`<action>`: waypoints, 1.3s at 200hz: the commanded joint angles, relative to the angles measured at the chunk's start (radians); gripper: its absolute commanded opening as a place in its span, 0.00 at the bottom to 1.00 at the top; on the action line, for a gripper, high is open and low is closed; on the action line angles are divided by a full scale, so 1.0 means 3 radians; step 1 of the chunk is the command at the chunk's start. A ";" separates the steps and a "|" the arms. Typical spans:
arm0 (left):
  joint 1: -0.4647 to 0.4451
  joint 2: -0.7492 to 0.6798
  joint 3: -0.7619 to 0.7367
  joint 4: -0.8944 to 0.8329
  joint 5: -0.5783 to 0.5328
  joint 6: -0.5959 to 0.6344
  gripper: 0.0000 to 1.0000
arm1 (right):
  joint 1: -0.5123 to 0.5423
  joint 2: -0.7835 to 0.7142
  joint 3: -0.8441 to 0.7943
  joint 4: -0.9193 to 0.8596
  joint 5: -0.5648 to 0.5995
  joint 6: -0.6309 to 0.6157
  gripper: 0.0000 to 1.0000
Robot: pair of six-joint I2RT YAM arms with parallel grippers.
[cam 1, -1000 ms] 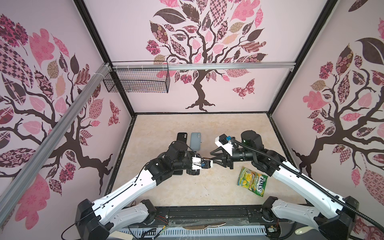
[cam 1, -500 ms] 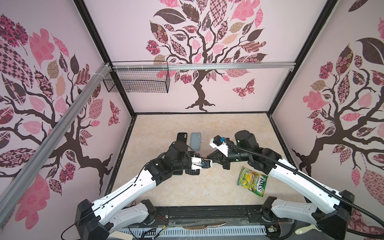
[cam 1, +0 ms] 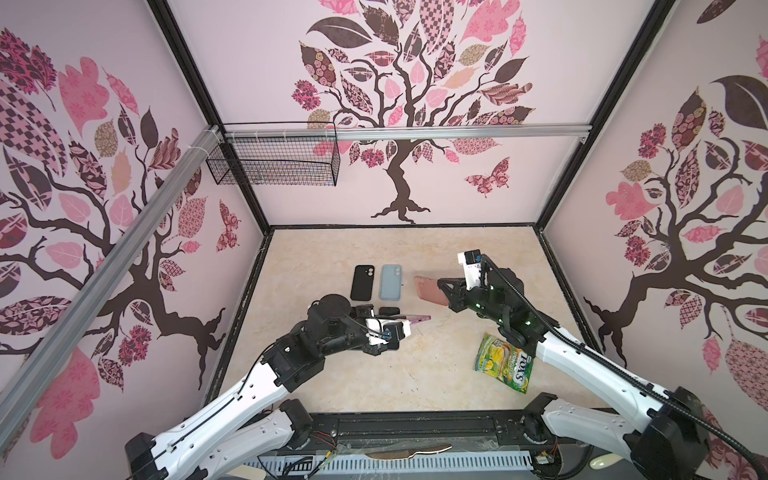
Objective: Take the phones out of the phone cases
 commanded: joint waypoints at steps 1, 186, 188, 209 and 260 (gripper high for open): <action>0.0026 -0.0137 -0.0127 0.0372 -0.0232 -0.0530 0.00 | 0.0015 0.0089 -0.0223 0.0984 0.0770 0.0873 0.00; 0.0487 -0.0349 0.0387 -0.0752 -0.1157 -0.3351 0.00 | 0.0809 0.2442 0.0454 0.1643 0.4109 0.4021 0.00; 0.0488 -0.0355 0.0397 -0.0774 -0.1159 -0.3350 0.00 | 0.0818 0.2462 0.0479 0.1637 0.4124 0.4035 0.00; 0.0489 -0.0405 0.0492 -0.0936 -0.1161 -0.3315 0.00 | 0.0922 0.2658 0.0761 0.1349 0.4288 0.4327 0.00; 0.0494 -0.0548 0.0551 -0.1111 -0.1137 -0.3299 0.00 | 0.1069 0.3056 0.1270 0.0423 0.4519 0.5285 0.00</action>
